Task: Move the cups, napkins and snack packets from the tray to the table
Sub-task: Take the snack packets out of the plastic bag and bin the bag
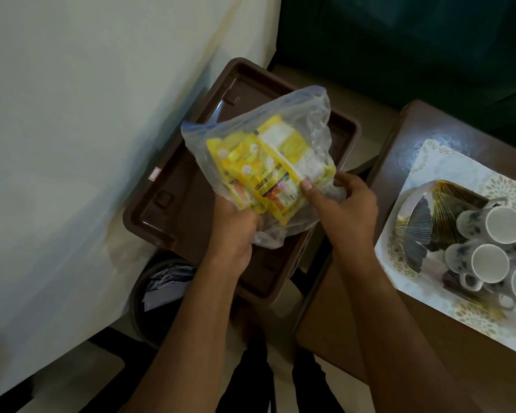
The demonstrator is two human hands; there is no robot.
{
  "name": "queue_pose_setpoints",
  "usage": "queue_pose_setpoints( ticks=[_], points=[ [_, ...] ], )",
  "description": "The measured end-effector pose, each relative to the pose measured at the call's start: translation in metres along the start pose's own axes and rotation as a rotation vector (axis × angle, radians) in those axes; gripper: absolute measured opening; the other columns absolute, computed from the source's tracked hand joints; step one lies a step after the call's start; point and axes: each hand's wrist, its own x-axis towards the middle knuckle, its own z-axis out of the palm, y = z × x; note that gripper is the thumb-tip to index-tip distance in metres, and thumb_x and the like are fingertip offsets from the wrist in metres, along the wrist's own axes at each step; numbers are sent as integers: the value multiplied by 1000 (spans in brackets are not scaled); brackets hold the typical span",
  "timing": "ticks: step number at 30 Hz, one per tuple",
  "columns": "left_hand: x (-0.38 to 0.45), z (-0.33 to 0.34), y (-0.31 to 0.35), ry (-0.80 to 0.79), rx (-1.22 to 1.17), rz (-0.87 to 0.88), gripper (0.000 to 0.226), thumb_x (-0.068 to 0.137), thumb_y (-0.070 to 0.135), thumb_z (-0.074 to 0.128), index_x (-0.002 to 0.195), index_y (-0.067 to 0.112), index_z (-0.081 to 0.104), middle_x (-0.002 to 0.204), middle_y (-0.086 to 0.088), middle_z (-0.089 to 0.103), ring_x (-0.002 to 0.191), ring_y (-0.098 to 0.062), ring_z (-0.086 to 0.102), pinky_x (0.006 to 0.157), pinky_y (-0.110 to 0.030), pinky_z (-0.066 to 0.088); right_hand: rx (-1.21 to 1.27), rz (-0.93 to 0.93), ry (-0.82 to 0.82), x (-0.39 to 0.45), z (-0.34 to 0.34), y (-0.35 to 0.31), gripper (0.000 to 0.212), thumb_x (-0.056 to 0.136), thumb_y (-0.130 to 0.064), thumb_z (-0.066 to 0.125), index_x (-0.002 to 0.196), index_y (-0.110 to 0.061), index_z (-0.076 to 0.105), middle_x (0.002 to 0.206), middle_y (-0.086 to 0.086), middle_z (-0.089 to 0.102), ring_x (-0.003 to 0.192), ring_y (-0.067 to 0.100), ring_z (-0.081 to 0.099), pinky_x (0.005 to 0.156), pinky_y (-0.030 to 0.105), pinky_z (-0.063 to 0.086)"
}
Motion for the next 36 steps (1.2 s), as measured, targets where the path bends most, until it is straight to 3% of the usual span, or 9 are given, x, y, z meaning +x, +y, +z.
queue_pose_setpoints(
  ticks=[4,8,12,15,19,25,28,31,36],
  points=[
    [-4,5,-3,-126,3,-113,92,78,-36,40,128,40,57,129,-3,71,127,-29,67,77,-33,64,-57,-25,0,4,-1,1,57,78,-31,91,126,-9,70,108,0,75,96,13,73,86,41,65],
    [-4,5,-4,-115,-216,-167,57,91,-9,64,144,11,57,135,-18,70,123,-36,70,98,-54,59,20,14,-56,3,6,6,43,74,-32,94,107,-11,76,96,0,79,88,15,77,79,44,66],
    [-4,5,-9,70,-152,-90,60,85,-10,76,139,10,60,127,-14,75,115,-31,74,95,-53,60,54,24,-145,-2,8,10,9,84,-14,85,89,-14,77,88,6,80,84,23,79,75,52,66],
    [-4,4,-11,146,-8,-58,68,75,-21,78,136,5,61,116,-13,77,105,-26,77,84,-45,65,113,146,-186,-2,5,10,19,81,-4,81,95,-14,73,96,8,79,92,26,78,80,52,66],
    [-6,2,-9,158,112,-62,60,72,-25,78,123,6,69,110,-15,79,104,-30,78,84,-46,66,336,207,-276,-6,-4,1,44,81,-14,88,119,-16,67,112,3,78,102,21,78,84,36,65],
    [-13,1,-11,230,126,17,46,74,-4,89,115,6,73,101,-8,80,89,-17,80,69,-29,65,249,164,-257,-4,-3,0,29,81,-6,87,107,-4,75,94,5,81,84,16,80,70,28,65],
    [-15,1,-11,257,55,-39,48,78,-7,85,123,5,72,108,-11,80,95,-22,80,71,-33,66,239,202,-210,-7,0,1,24,80,-1,87,102,-2,76,90,6,80,80,18,80,64,27,64],
    [-18,1,-11,260,87,-116,45,83,-19,71,121,6,72,108,-15,79,84,-23,77,60,-30,63,209,279,-151,-6,3,7,21,78,0,86,96,-1,76,92,12,80,86,27,79,75,42,67],
    [-25,2,-13,183,159,-105,57,82,-22,47,119,15,71,105,-13,79,103,-36,76,78,-45,64,182,240,-205,-10,1,9,20,80,-18,89,91,-5,78,89,10,81,84,25,80,80,46,67]
  ],
)
